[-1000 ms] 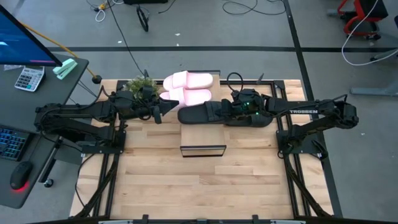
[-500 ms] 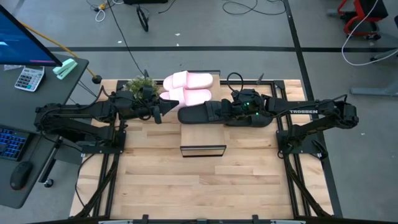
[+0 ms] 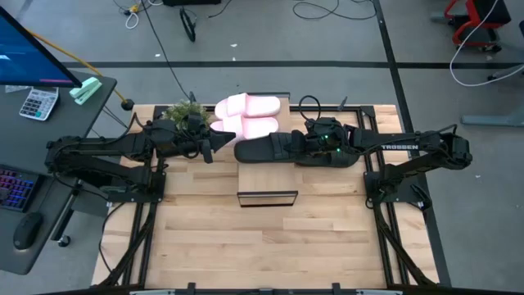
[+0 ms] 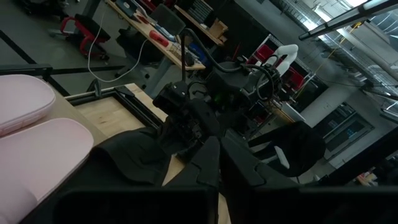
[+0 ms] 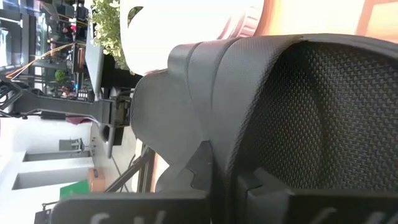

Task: Pick and place slides into the shelf
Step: Put the top black slipper on the shelf

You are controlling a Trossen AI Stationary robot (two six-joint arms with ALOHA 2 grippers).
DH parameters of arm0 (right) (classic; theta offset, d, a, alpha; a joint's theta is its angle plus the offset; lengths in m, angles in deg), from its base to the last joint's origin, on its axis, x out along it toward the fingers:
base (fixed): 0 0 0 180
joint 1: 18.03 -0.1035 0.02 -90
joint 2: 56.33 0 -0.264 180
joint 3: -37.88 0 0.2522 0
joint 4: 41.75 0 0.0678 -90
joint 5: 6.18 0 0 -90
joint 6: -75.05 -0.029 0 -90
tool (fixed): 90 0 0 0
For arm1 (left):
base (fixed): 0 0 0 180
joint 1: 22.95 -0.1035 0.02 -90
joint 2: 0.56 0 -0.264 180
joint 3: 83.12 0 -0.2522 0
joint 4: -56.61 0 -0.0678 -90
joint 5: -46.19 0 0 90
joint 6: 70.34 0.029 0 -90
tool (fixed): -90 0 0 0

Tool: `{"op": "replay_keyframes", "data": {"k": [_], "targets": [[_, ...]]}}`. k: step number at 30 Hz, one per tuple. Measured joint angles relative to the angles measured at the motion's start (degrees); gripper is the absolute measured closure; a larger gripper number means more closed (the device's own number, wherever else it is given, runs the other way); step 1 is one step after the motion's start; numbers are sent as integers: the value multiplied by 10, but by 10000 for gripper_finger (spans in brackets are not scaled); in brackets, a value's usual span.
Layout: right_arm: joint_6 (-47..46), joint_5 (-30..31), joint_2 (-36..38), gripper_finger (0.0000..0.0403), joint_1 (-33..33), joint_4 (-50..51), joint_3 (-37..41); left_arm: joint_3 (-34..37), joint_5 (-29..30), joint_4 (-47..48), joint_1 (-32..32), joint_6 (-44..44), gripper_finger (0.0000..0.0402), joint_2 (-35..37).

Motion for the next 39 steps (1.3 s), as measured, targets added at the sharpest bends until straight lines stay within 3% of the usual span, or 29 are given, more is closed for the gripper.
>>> {"op": "replay_keyframes", "data": {"k": [39], "targets": [[9,12,1,353,1,0,-1,0,0,0,0,1,387,0]]}}
